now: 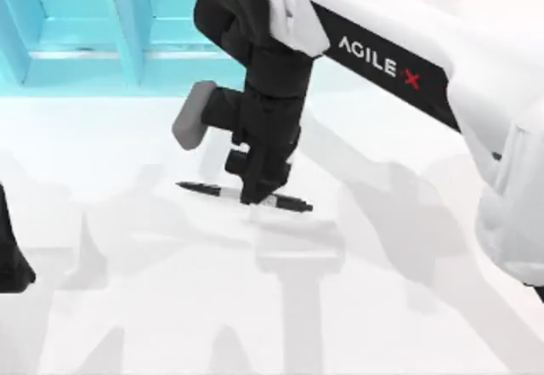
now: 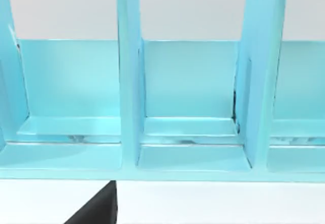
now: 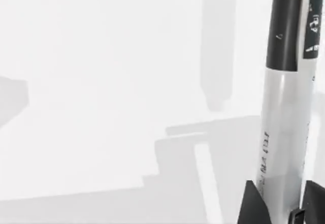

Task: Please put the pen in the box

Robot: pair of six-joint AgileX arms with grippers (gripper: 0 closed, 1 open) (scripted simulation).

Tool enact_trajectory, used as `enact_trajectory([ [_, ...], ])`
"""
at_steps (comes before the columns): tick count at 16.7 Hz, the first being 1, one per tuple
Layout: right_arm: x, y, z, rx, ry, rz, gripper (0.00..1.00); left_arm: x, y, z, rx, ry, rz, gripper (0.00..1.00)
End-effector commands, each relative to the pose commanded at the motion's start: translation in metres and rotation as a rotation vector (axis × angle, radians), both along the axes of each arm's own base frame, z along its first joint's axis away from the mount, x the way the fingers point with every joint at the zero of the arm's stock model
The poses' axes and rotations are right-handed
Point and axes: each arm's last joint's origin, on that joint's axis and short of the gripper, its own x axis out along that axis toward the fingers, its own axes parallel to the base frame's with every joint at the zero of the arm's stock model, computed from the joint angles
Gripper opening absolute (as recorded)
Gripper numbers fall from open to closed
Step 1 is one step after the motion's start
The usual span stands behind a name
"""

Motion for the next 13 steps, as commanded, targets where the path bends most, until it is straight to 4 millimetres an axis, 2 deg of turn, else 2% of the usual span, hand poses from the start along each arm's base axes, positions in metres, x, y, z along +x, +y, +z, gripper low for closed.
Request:
enact_trajectory([
  [2,-0.003,-0.002,0.020,-0.006,0.003,0.002,0.00,0.000,0.000,0.000,0.000,0.000,0.000,1.00],
  [5,-0.006,-0.003,0.035,-0.014,0.001,0.006,0.00,0.000,0.000,0.000,0.000,0.000,0.000,1.00],
  [10,-0.006,-0.003,0.037,-0.012,-0.001,0.006,0.00,0.000,0.000,0.000,0.000,0.000,0.000,1.00],
  [12,0.002,-0.015,0.036,-0.030,0.005,-0.052,0.00,0.000,0.000,0.000,0.000,0.000,0.000,1.00],
  [13,0.011,-0.027,0.035,-0.049,0.012,-0.111,0.00,0.000,0.000,0.000,0.000,0.000,0.000,1.00],
])
